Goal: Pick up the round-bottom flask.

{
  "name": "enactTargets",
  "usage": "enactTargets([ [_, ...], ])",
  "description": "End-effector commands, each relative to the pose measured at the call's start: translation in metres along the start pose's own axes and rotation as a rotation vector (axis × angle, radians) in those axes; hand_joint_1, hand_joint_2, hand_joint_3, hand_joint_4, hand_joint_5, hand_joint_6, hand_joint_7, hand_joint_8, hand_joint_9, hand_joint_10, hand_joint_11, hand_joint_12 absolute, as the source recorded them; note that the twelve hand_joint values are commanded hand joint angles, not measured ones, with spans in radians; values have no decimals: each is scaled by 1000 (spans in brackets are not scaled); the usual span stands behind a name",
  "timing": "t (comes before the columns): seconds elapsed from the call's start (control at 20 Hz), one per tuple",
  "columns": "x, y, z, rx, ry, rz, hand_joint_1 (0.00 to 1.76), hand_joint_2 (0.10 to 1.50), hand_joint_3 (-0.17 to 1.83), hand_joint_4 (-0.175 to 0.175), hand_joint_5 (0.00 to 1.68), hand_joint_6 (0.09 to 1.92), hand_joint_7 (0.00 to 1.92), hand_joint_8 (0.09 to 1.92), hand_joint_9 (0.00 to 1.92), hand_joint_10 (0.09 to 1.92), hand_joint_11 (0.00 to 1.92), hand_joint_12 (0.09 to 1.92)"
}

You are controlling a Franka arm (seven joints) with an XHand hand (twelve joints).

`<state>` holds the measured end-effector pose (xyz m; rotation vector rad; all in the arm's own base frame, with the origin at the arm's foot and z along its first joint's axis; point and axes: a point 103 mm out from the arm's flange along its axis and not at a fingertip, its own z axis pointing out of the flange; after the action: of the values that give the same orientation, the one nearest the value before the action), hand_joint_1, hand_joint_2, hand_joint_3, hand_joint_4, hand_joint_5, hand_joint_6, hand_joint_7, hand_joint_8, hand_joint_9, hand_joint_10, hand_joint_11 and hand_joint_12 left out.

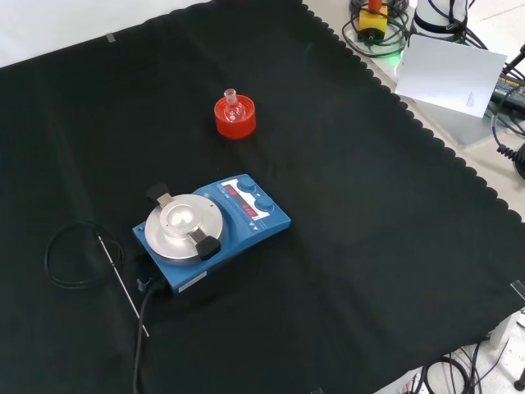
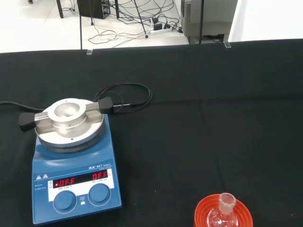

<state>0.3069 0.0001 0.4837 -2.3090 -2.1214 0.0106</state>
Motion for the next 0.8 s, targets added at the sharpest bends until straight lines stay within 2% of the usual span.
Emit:
enactTargets([
  [0.05, 0, 0, 0, -7, -4, 1, 354, 1076, 601, -20, 218, 407, 319, 780, 416, 880, 256, 1346],
  [0.1, 0, 0, 0, -8, -5, 1, 216, 1155, 493, -15, 228, 350, 167, 679, 276, 780, 124, 1356],
  [0.2, 0, 1, -1, -8, -7, 2, 113, 1230, 380, -12, 246, 284, 59, 596, 174, 698, 26, 1364],
  [0.45, -6, 5, 2, 8, 6, 11, 85, 1264, 322, -11, 263, 244, 35, 568, 150, 672, 0, 1365],
  [0.8, -39, 15, 27, 44, 25, 47, 90, 1266, 313, -11, 268, 237, 39, 567, 155, 672, 0, 1368],
])
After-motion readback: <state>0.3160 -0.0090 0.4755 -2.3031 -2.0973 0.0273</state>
